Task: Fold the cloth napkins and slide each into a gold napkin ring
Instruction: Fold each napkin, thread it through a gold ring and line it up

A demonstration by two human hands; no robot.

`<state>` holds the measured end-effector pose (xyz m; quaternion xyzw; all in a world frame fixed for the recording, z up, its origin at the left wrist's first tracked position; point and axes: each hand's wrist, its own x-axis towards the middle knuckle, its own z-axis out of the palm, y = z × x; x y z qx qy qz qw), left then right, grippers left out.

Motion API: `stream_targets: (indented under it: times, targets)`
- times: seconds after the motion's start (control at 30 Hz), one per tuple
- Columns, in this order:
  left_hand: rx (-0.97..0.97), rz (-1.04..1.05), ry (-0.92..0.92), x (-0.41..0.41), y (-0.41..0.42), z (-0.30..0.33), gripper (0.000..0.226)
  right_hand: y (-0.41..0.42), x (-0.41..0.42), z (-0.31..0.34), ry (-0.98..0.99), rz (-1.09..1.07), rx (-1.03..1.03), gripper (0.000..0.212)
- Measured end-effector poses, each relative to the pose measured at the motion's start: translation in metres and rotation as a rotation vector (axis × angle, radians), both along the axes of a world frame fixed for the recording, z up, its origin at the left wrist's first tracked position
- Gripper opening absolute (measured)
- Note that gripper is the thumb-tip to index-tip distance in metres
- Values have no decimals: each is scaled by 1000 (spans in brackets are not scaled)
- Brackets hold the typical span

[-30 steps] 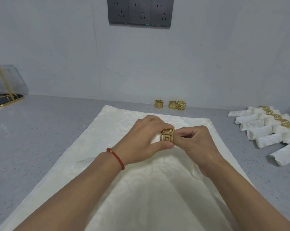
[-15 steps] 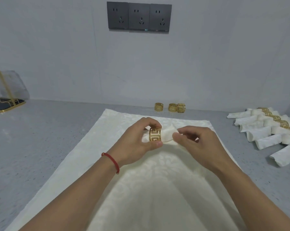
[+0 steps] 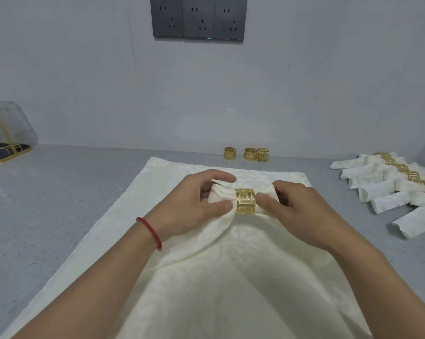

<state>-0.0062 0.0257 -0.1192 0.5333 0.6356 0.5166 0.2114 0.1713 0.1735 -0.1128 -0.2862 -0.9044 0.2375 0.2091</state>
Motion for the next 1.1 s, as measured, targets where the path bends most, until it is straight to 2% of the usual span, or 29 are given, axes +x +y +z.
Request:
stream_targets:
  times: [0.1, 0.2, 0.27, 0.33, 0.4, 0.53, 0.63, 0.7, 0.8, 0.93, 1.1]
  targets:
    - [-29, -11, -170, -1, -1, 4, 35, 2, 11, 7, -70, 88, -123, 56]
    - [-73, 32, -375, -5, -1, 2, 28, 6, 21, 12, -195, 173, -310, 40]
    - [-124, 83, -337, -4, 3, -7, 27, 8, 19, 6, -305, 163, -285, 29]
    - [-167, 159, -210, -1, 9, -21, 23, 10, 12, -4, -473, 124, -109, 34]
    - [-189, 205, -145, 1, 13, -31, 20, 11, 9, -13, -557, 81, -28, 41]
    - [-259, 116, -125, -4, 17, -34, 28, 18, 9, -17, -432, 97, -40, 36]
    - [-270, 91, -26, -2, 18, -36, 35, 23, 6, -22, -365, 113, -18, 43]
    - [-243, 92, -21, -1, 18, -36, 30, 24, 5, -25, -349, 112, -11, 45]
    - [-215, 69, -115, -2, 15, -32, 26, 21, 7, -24, -249, 118, -69, 44]
    - [-147, 54, -213, -3, 14, -31, 34, 13, 1, -25, 21, 142, -259, 25]
    - [-109, -76, -379, -5, 11, -29, 46, 16, -3, -27, 136, 125, -303, 18]
